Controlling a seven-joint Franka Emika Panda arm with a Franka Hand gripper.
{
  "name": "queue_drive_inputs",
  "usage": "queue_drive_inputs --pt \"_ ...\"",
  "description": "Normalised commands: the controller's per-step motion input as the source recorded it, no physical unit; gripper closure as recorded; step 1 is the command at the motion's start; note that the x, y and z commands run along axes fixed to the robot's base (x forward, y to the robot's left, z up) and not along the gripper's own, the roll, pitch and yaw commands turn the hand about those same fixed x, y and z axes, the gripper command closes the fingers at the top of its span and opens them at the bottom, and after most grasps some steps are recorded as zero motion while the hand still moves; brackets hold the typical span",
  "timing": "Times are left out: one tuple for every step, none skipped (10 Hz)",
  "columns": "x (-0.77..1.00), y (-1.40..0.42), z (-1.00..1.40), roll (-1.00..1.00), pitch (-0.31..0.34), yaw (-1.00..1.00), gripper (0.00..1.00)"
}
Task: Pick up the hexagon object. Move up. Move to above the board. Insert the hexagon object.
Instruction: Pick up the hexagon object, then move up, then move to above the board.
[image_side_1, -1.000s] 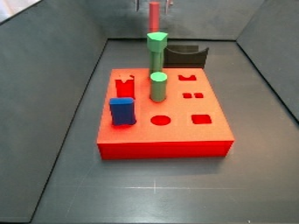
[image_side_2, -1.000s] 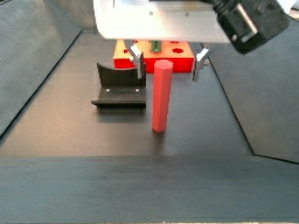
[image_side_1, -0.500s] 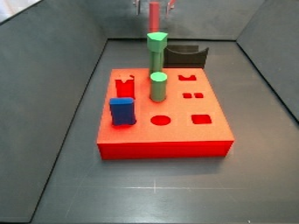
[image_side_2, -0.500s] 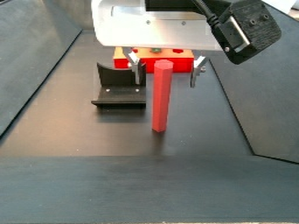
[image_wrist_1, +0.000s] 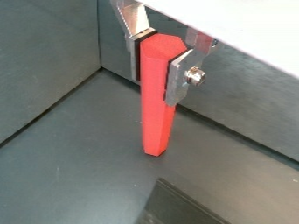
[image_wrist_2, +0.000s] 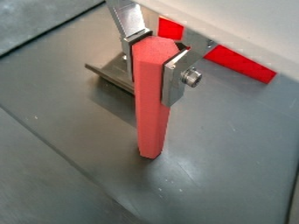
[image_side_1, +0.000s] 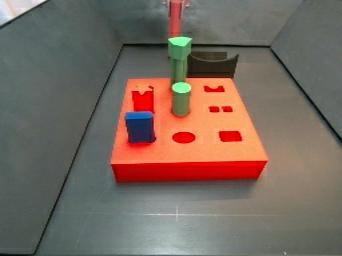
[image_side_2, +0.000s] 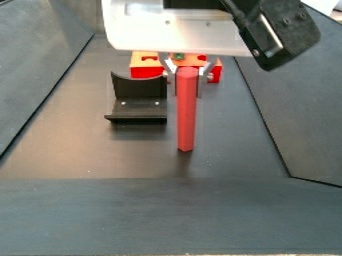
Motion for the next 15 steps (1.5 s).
queue_drive_inputs --pt "0.0 0.0 0.0 0.0 0.0 0.0 1.0" --pt "0.0 0.0 0.0 0.0 0.0 0.0 1.0" --pt "0.0 0.0 0.0 0.0 0.0 0.0 1.0" --pt "0.0 0.0 0.0 0.0 0.0 0.0 1.0" --pt "0.0 0.0 0.0 0.0 0.0 0.0 1.0" --pt "0.0 0.0 0.0 0.0 0.0 0.0 1.0" --pt "0.0 0.0 0.83 0.0 0.0 0.0 1.0" --pt "-0.07 0.06 0.8 -0.01 0.04 0.04 1.0" --pt "-0.08 0.04 0.72 0.0 0.052 0.03 1.0" --pt "-0.05 0.02 0.53 0.03 0.06 0.01 1.0" --pt "-0.04 0.01 0.42 0.04 0.067 0.01 1.0" --pt "0.48 0.32 1.0 -0.19 0.131 -0.17 1.0" --pt "0.52 0.34 1.0 -0.18 0.152 -0.17 1.0" --pt "0.54 0.33 1.0 -0.19 0.203 -0.14 1.0" --pt "0.51 0.28 0.9 -0.18 0.179 -0.1 1.0"
